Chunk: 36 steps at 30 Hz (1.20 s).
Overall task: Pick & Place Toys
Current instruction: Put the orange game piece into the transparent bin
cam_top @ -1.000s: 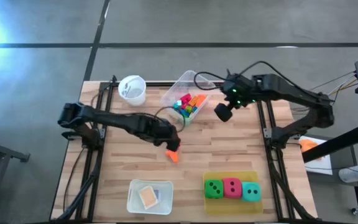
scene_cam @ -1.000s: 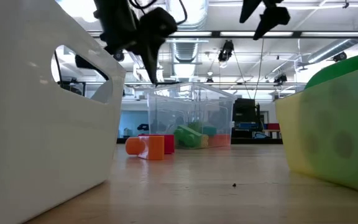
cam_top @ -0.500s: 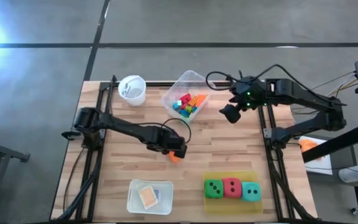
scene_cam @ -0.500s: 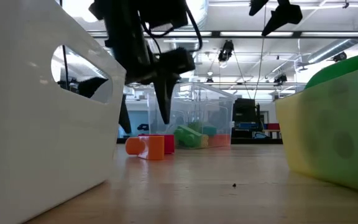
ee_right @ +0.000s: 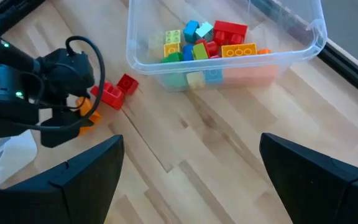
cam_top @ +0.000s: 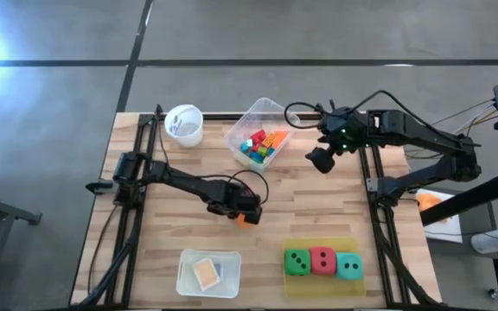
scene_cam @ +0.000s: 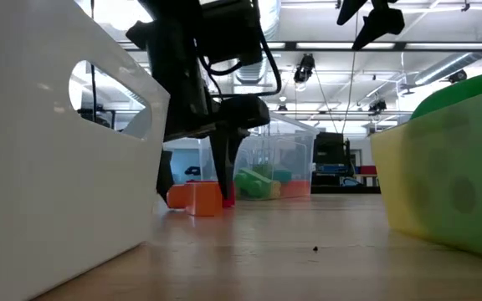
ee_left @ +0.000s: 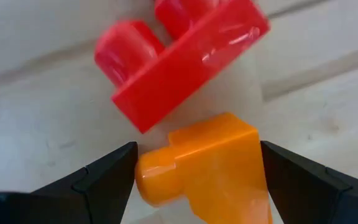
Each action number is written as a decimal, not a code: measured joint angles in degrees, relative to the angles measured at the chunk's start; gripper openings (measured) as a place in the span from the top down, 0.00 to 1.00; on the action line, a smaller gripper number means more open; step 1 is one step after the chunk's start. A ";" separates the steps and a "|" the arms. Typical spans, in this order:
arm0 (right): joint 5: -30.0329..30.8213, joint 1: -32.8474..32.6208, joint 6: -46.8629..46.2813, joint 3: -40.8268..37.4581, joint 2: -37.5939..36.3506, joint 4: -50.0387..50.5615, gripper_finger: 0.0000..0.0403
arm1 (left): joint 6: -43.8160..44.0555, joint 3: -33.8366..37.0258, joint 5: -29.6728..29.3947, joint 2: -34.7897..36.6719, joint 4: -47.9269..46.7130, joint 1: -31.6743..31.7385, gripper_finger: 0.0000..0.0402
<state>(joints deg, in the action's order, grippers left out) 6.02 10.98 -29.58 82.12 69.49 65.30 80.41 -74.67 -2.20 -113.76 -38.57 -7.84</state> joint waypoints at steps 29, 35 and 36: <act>-0.01 0.00 1.26 -2.96 0.00 -1.44 0.08 | -3.75 0.00 5.62 -0.63 -0.73 -0.17 0.31; -0.07 0.00 1.26 -2.96 0.00 -1.44 0.08 | -3.72 -0.04 5.45 -0.67 -1.08 -0.21 0.31; -0.07 0.00 1.24 -2.96 0.00 -1.44 0.08 | -3.77 -0.04 5.41 -0.67 -1.16 -0.22 0.30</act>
<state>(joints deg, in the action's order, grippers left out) 5.96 10.98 -28.34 79.15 69.49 63.86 76.65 -74.72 3.21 -114.43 -39.73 -8.05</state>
